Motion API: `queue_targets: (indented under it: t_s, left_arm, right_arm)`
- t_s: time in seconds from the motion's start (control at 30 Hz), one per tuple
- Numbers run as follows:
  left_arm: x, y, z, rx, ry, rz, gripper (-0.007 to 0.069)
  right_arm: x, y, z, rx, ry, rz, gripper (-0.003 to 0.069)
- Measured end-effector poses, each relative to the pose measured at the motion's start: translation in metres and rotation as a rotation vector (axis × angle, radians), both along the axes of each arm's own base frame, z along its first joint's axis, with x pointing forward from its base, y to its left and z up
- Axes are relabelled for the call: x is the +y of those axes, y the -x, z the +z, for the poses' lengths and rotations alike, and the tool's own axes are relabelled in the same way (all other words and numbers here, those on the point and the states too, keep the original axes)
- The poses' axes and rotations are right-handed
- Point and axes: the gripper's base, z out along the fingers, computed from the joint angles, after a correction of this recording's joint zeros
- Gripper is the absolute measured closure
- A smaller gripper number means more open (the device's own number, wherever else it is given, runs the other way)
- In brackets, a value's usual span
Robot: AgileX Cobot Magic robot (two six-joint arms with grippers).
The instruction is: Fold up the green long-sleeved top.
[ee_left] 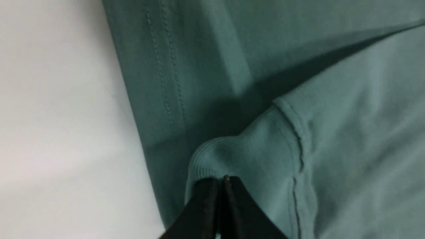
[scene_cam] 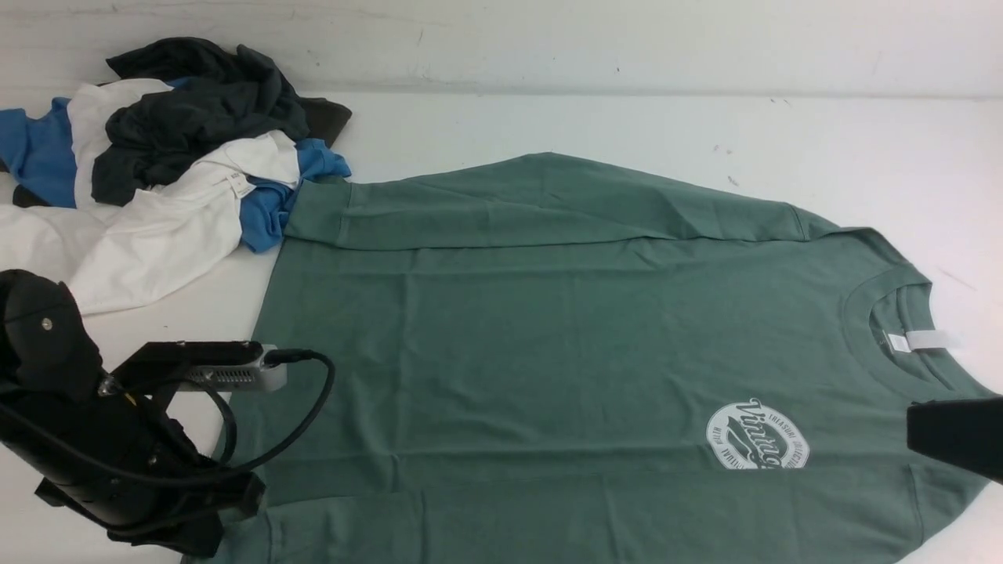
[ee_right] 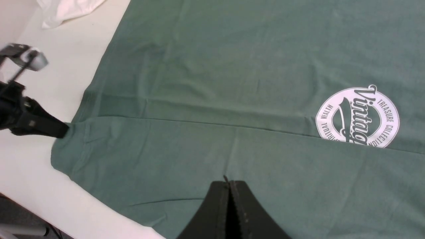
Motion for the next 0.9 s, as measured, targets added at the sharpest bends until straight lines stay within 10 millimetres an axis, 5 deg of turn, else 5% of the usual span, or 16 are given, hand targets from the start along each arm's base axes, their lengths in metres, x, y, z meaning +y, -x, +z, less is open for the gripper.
queue_targets:
  t_s: [0.2,0.63,0.77,0.9]
  left_arm:
    - [0.000,0.006,0.035,-0.117,0.013,-0.007,0.0628]
    - [-0.006,-0.059,0.188,-0.536,0.062,-0.010,0.0628]
    - [-0.007,-0.079,0.201,-0.579,0.056,-0.013,0.0628]
    - [-0.007,-0.101,0.177,-0.512,0.031,-0.016,0.0628]
  right_arm:
    - [0.000,0.000,0.000,-0.001,0.001,0.000,0.0673]
    - [-0.001,-0.002,0.001,-0.036,0.014,-0.010,0.0673]
    - [-0.002,-0.004,0.002,-0.048,0.015,-0.021,0.0673]
    - [-0.002,-0.004,0.002,-0.051,0.017,-0.020,0.0673]
